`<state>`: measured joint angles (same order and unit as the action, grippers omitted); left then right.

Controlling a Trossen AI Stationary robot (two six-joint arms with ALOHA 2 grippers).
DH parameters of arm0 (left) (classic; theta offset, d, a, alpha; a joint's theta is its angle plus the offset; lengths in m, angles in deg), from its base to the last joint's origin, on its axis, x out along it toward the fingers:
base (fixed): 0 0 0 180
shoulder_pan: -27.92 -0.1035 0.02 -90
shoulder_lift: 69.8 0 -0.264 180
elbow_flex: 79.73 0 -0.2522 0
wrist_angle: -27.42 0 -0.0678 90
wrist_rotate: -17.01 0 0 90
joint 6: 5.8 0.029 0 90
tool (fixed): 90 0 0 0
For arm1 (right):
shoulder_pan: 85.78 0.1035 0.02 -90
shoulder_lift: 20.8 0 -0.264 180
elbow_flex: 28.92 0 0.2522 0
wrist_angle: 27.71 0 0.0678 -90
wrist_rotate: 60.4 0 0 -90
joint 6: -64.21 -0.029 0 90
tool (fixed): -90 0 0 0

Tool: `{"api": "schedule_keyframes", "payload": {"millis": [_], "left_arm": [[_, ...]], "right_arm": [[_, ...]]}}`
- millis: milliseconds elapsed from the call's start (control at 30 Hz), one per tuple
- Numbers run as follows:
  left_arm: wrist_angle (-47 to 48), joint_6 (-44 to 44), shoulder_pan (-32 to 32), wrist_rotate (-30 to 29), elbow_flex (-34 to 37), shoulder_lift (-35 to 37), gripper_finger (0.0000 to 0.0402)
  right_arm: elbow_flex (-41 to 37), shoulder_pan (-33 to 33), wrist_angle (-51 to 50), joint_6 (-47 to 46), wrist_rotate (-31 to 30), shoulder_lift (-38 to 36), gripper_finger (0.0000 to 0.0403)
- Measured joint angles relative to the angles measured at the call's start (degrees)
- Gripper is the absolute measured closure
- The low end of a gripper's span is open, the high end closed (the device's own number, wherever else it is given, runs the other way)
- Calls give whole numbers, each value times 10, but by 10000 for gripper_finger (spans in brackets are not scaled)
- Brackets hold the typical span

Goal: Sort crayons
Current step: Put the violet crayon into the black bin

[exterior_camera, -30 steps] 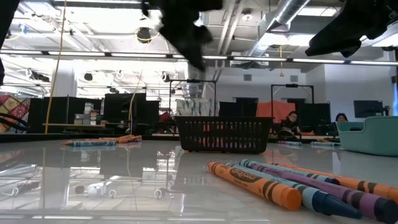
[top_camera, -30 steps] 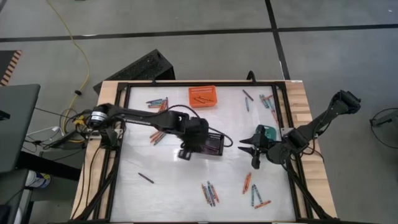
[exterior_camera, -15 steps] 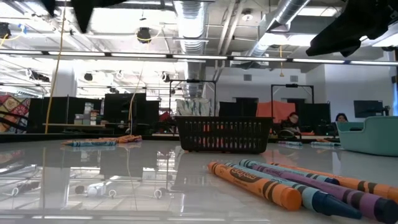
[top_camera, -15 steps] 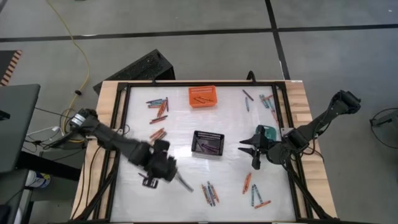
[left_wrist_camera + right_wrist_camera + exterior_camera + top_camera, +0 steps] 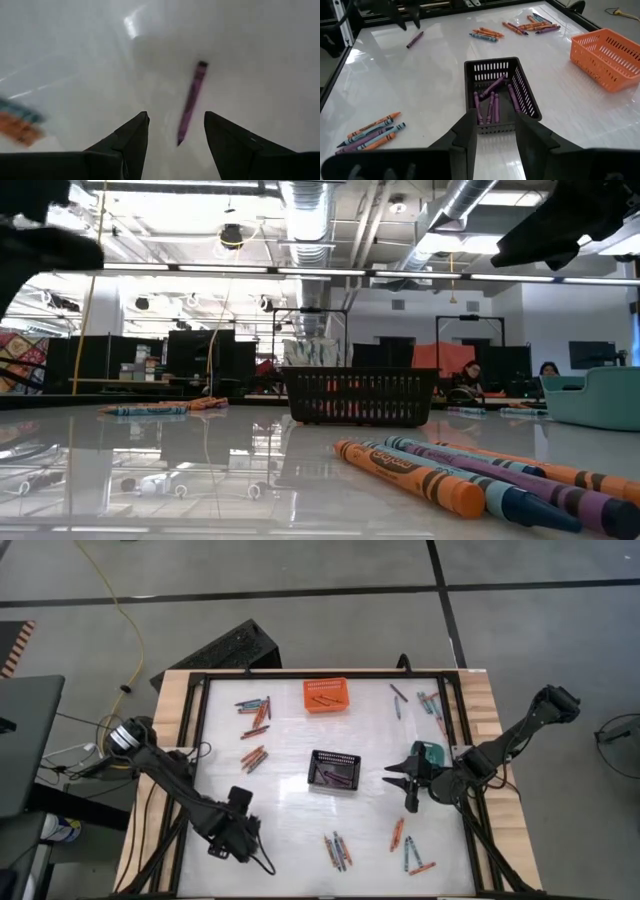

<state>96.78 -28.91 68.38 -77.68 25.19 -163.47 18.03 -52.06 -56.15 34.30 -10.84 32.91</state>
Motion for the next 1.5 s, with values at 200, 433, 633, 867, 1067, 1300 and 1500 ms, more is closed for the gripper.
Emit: {"api": "schedule_keyframes", "payload": {"millis": [200,433,633,867,1067,1300,1500], "left_arm": [[-82,-20,2,29,72,21,219],[-140,-33,4,34,127,23,219],[-153,-57,5,22,142,26,234],[-169,-51,5,20,143,25,350],[-177,-48,5,17,144,24,395],[-167,-39,4,4,125,20,399],[-156,-26,-7,-12,99,20,401]], "right_arm": [[0,0,4,-1,0,0,275],[0,0,4,-1,0,0,275],[0,0,4,-1,0,0,275],[0,-1,3,-1,0,0,275],[0,-1,2,-1,0,0,275],[0,-1,2,-1,0,0,275],[0,-1,2,-1,0,0,275]]}}
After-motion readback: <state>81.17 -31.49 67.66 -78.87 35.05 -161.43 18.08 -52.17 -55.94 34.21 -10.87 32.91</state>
